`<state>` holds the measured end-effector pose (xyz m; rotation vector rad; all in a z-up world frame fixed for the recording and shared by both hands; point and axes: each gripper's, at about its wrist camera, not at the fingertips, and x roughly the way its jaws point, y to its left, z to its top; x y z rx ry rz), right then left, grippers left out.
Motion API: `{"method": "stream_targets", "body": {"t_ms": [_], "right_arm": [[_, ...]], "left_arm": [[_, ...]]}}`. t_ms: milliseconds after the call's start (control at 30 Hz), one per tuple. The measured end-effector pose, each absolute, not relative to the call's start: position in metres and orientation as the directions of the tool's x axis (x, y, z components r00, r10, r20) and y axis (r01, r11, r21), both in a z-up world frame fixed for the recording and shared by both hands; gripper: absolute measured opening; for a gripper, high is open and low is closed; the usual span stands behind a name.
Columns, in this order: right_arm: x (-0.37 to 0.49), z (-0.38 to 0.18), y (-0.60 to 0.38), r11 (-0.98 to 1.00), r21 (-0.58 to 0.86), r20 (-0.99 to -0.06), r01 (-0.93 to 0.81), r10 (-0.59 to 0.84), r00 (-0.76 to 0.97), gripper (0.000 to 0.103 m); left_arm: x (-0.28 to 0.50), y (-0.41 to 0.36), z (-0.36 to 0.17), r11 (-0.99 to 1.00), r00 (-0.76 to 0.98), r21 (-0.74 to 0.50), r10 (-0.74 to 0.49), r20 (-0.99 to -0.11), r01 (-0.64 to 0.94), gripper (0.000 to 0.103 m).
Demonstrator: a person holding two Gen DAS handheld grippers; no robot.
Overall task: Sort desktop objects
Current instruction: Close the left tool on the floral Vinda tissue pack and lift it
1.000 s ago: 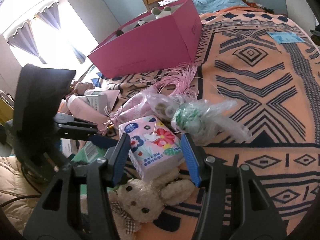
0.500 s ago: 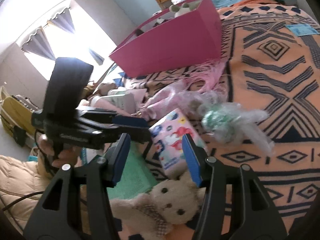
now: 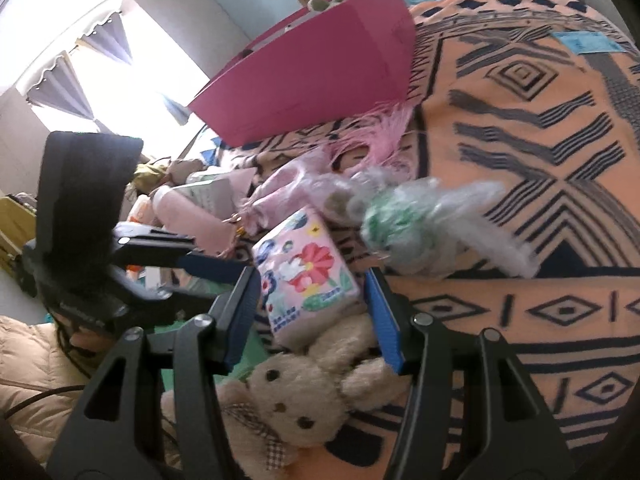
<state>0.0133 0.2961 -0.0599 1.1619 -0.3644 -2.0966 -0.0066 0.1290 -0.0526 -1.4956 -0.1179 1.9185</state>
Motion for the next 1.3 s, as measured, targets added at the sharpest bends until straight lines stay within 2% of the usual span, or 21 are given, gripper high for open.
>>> {"method": "stream_targets", "body": {"t_ms": [333, 433, 667, 700, 733, 800, 1033, 1300], "right_arm": [[0.022, -0.059, 0.275, -0.640, 0.596, -0.579, 0.486, -0.761, -0.292, 0.054], [0.023, -0.060, 0.267, -0.661, 0.564, -0.613, 0.495, -0.737, -0.286, 0.054], [0.014, -0.060, 0.274, -0.685, 0.553, -0.622, 0.475, -0.718, -0.312, 0.054], [0.013, -0.060, 0.273, -0.687, 0.550, -0.624, 0.475, -0.716, -0.312, 0.052], [0.012, -0.061, 0.272, -0.689, 0.548, -0.627, 0.475, -0.714, -0.313, 0.042], [0.008, -0.063, 0.271, -0.688, 0.552, -0.630, 0.471, -0.714, -0.306, 0.031], [0.007, -0.067, 0.270, -0.695, 0.551, -0.635, 0.462, -0.709, -0.308, 0.031], [0.016, -0.046, 0.262, -0.706, 0.518, -0.608, 0.483, -0.701, -0.372, 0.029]], "left_arm": [[-0.018, 0.105, -0.041, -0.767, -0.163, -0.472, 0.582, -0.797, -0.435, 0.035], [-0.020, 0.100, -0.044, -0.782, -0.170, -0.460, 0.566, -0.807, -0.422, 0.036], [-0.007, 0.107, -0.052, -0.766, -0.121, -0.462, 0.563, -0.817, -0.447, 0.035], [-0.009, 0.107, -0.055, -0.763, -0.108, -0.476, 0.569, -0.815, -0.437, 0.035], [-0.011, 0.106, -0.059, -0.754, -0.090, -0.502, 0.587, -0.805, -0.423, 0.035], [-0.013, 0.107, -0.062, -0.748, -0.085, -0.523, 0.602, -0.794, -0.409, 0.035], [-0.012, 0.105, -0.061, -0.749, -0.106, -0.530, 0.611, -0.784, -0.397, 0.035], [-0.010, 0.101, -0.028, -0.747, -0.185, -0.500, 0.620, -0.763, -0.438, 0.035]]}}
